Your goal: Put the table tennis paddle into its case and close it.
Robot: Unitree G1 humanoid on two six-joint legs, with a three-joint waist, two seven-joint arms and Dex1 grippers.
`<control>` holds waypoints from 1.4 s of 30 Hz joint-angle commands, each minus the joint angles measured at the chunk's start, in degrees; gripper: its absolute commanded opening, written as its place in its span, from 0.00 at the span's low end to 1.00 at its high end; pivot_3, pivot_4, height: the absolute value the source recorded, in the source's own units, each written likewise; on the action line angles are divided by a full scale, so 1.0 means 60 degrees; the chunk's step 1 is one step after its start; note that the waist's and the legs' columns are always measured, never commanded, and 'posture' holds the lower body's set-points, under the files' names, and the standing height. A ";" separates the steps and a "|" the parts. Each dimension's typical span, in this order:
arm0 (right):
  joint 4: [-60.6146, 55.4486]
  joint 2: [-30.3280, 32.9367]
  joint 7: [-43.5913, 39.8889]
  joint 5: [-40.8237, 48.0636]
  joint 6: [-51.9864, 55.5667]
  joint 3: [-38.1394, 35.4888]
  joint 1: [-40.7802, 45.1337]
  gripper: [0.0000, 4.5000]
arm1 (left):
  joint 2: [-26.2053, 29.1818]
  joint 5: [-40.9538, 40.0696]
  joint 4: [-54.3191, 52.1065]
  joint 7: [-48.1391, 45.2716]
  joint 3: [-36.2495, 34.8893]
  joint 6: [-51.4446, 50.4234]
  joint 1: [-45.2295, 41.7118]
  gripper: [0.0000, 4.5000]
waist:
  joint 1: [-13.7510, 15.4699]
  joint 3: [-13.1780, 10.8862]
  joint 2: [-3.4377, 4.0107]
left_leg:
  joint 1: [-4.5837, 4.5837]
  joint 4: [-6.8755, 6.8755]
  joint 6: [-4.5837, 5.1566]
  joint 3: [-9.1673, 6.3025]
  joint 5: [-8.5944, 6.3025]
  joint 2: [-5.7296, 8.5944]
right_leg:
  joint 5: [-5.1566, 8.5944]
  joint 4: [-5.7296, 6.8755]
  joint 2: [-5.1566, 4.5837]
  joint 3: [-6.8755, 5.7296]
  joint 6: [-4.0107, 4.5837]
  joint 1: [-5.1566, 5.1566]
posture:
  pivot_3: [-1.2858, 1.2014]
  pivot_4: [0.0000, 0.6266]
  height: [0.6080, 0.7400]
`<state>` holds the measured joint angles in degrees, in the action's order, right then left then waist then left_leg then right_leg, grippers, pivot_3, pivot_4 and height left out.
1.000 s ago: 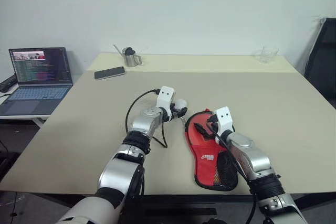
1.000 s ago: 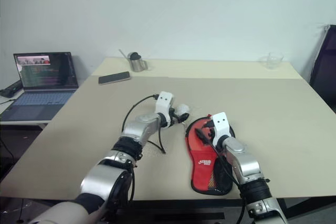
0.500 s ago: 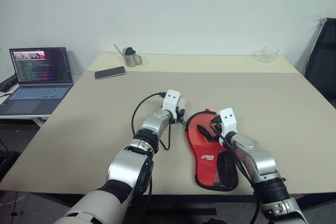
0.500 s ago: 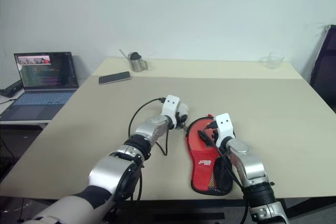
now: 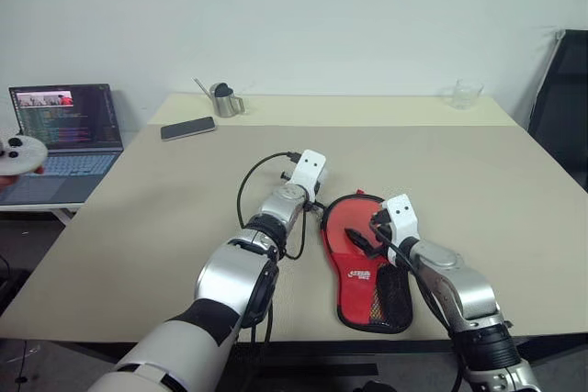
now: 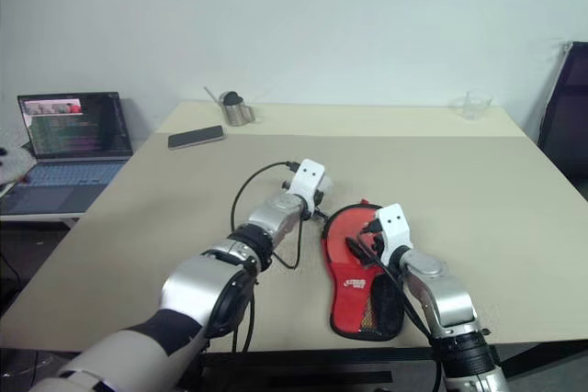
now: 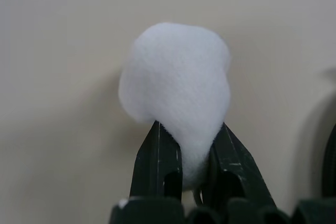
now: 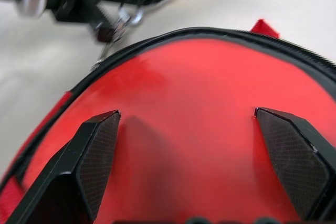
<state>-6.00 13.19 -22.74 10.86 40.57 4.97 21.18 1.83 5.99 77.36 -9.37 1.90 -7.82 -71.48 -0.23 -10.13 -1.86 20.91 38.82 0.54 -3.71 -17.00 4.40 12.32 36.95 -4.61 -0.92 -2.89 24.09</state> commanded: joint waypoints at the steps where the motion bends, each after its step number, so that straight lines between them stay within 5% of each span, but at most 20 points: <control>1: -0.0240 0.0033 -0.0189 0.0282 0.0733 0.0177 -0.0459 1.00 | -0.0056 0.0376 -0.0007 0.0227 0.0097 0.0405 -0.0371 0.04 | -0.0001 0.0000 0.0000 | 0.0000 0.0000 -0.0001 0.0000 -0.0001 0.0000 | 0.0000 0.0000 0.0000 0.0001 0.0000 0.0000 | 0.52 0.24 1.00; 42: -0.3582 0.1279 -0.0119 0.1463 0.3618 0.0228 -0.2137 1.00 | -0.1599 0.3447 0.0291 0.1589 0.1824 0.2101 -0.0648 0.04 | 0.0055 -0.0001 -0.0006 | 0.0005 0.0000 -0.0009 -0.0002 -0.0017 -0.0005 | 0.0037 -0.0010 -0.0006 -0.0005 -0.0061 -0.0004 | 0.52 0.24 1.00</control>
<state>-29.00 20.78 -23.61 19.01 58.80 5.49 10.24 -6.75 25.69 80.18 -0.62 12.00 2.68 -72.80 0.11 -10.13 -1.89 20.94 38.82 0.49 -3.72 -17.10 4.38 12.54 36.88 -4.65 -0.95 -3.27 24.06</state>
